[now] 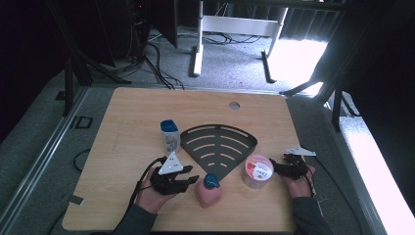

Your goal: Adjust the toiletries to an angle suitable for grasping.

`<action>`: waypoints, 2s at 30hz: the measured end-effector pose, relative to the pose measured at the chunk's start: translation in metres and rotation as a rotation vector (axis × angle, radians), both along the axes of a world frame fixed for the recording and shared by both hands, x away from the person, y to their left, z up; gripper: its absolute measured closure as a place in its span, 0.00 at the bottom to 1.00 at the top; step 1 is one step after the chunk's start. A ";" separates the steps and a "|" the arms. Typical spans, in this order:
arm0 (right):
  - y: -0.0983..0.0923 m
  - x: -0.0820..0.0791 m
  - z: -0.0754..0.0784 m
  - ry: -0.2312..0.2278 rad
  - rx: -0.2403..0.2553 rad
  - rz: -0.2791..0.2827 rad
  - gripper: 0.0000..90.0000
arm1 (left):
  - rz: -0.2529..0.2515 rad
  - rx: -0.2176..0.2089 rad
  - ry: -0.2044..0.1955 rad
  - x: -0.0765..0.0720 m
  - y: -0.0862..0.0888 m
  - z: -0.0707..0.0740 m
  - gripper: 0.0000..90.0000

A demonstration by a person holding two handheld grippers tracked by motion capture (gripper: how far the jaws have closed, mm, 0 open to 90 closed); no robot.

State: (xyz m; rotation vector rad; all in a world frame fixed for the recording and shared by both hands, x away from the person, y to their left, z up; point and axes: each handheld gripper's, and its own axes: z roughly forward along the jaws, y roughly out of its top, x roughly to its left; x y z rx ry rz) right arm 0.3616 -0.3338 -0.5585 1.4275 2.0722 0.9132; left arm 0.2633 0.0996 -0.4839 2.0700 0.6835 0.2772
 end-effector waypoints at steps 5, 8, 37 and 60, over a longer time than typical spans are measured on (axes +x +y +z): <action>0.000 0.000 0.000 0.000 0.000 0.000 0.33 | -0.016 0.020 -0.053 -0.011 -0.008 0.005 0.51; 0.000 0.000 0.000 0.000 0.000 0.000 0.33 | -0.031 0.011 -0.041 -0.012 -0.006 0.006 0.49; 0.000 0.000 0.000 0.001 0.001 0.000 0.33 | -0.108 0.024 -0.046 -0.014 -0.048 0.007 0.48; 0.000 0.000 0.000 0.001 0.001 0.001 0.33 | -0.119 0.029 -0.014 -0.012 -0.024 0.020 0.58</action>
